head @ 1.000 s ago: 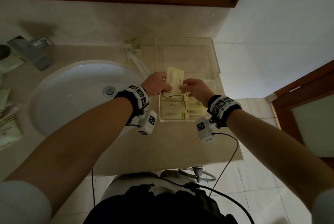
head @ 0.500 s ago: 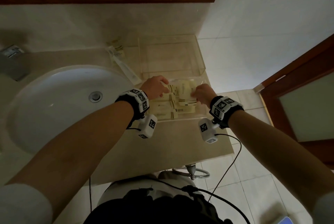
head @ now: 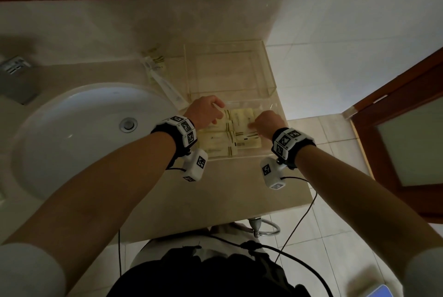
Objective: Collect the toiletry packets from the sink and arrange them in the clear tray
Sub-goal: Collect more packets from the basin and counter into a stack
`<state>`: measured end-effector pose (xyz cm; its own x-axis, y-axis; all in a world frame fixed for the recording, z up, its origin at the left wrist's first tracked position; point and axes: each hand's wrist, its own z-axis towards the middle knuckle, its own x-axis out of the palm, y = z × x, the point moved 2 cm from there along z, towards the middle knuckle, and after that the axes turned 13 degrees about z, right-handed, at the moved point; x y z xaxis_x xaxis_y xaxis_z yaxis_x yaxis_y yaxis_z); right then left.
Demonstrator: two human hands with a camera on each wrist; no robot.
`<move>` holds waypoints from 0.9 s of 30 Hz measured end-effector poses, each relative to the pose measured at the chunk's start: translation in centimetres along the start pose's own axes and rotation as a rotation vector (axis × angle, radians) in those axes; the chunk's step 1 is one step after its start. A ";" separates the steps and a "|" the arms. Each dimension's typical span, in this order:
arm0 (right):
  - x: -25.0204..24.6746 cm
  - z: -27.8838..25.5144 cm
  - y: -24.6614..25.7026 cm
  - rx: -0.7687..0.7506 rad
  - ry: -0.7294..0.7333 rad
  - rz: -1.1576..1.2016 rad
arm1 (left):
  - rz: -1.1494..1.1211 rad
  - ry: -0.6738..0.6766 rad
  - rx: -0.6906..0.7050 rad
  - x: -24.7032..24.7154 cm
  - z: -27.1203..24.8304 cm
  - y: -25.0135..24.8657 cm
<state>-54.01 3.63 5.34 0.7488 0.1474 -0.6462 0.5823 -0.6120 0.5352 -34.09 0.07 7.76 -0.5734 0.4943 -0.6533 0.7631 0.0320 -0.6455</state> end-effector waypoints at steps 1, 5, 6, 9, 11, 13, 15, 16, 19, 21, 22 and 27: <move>0.0 0.0 -0.1 0.001 -0.010 -0.002 | 0.000 -0.004 -0.001 0.0 0.0 0.0; -0.1 -0.2 -0.1 -0.005 0.018 0.005 | -0.007 -0.020 0.004 -0.1 -0.1 0.2; -0.1 -0.3 0.0 -0.014 0.015 -0.002 | -0.009 -0.025 0.007 -0.2 -0.1 0.3; -0.2 -0.5 0.3 -0.047 -0.003 -0.003 | -0.021 -0.047 0.017 -0.7 -0.3 0.5; -0.3 -0.9 0.7 -0.092 -0.020 0.013 | -0.039 -0.077 0.021 -1.1 -0.6 0.7; -0.4 -1.5 1.3 -0.144 -0.035 0.066 | -0.059 -0.111 0.028 -1.6 -0.9 0.9; -0.2 -1.9 2.4 -0.201 -0.041 0.119 | -0.073 -0.147 0.030 -2.3 -1.3 1.4; 0.0 -2.2 3.1 -0.234 -0.040 0.145 | -0.079 -0.165 0.027 -2.8 -1.6 1.7; 0.9 -2.8 5.5 -0.307 -0.010 0.204 | -0.106 -0.230 0.020 -4.4 -2.3 2.9; 1.6 -3.4 7.2 -0.347 0.002 0.237 | -0.117 -0.270 0.011 -5.6 -2.9 3.8; 2.1 -3.6 8.0 -0.364 0.009 0.256 | -0.121 -0.290 0.000 -6.2 -3.2 4.4; 5.2 -4.7 12.0 -0.420 0.034 0.313 | -0.126 -0.379 -0.049 -9.5 -5.3 7.9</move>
<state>-41.68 0.74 10.97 0.9131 0.0366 -0.4060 0.4004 -0.2676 0.8764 -21.00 0.26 10.93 -0.7257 0.1285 -0.6759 0.6879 0.1176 -0.7162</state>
